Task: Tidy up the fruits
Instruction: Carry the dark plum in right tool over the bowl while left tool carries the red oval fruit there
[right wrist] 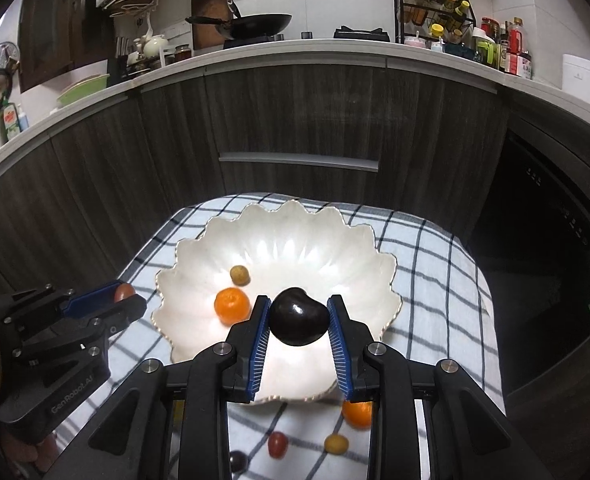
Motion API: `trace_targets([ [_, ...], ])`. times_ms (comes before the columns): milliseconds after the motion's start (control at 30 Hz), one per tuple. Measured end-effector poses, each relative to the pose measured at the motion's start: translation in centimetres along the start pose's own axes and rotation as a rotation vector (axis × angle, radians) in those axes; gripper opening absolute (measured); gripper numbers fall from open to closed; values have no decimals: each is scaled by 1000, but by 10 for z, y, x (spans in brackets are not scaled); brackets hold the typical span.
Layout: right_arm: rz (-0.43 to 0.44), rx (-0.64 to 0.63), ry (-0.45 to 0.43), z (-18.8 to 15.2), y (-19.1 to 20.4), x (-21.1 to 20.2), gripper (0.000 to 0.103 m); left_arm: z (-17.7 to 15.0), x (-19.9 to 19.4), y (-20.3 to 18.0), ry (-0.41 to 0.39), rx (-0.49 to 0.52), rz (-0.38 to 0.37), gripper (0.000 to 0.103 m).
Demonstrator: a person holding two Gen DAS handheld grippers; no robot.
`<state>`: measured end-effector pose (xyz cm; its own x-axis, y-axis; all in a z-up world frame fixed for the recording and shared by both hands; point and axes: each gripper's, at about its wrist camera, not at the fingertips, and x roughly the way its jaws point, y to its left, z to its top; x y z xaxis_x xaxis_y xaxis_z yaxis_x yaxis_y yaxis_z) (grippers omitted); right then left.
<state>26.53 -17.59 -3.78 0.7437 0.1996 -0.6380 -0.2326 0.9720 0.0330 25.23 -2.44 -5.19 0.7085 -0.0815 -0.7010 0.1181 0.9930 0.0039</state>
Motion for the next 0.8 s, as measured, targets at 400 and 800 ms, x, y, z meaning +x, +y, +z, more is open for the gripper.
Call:
trace_targets([
  [400,-12,1,10,15,-4,27,30,14,30,9,7,-17,19,24],
  [800,-14,2,26,22,-5,53,30,23,59,14,24,-20,28,24],
])
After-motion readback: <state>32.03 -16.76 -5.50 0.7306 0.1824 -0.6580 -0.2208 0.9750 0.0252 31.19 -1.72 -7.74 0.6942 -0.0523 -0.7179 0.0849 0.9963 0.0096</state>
